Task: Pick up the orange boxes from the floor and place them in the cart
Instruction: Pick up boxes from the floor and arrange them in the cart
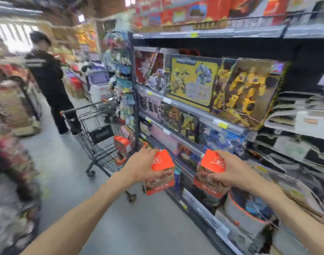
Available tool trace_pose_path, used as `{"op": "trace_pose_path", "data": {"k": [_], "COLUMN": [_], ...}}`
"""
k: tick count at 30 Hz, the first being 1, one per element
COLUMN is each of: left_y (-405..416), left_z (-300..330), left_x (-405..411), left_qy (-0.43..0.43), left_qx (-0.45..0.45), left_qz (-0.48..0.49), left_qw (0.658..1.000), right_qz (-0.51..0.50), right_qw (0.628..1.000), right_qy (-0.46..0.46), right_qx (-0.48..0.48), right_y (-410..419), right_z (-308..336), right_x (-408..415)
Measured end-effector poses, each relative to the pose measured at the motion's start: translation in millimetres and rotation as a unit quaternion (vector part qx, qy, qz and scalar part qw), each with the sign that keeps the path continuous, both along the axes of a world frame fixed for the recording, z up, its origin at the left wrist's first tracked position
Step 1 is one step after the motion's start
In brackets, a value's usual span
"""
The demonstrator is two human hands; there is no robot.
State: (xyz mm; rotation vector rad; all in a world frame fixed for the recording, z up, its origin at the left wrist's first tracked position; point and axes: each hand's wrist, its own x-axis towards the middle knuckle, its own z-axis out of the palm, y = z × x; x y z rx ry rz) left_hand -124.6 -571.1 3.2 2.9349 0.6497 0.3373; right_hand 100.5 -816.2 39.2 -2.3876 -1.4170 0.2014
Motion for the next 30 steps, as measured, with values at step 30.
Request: {"op": "trace_pose_path", "data": {"k": [30], "left_y": [639], "left_z": [4], "left_x": [-240], "left_qy": [0.021], "left_qx": [0.016], "left_qz": [0.305], "left_qw": [0.952], "right_qz": [0.347], "right_qw": [0.936], "right_qy": [0.05], "right_qx": [0.002], "right_y": [838], "right_z": [-34], "right_x": [-157]}}
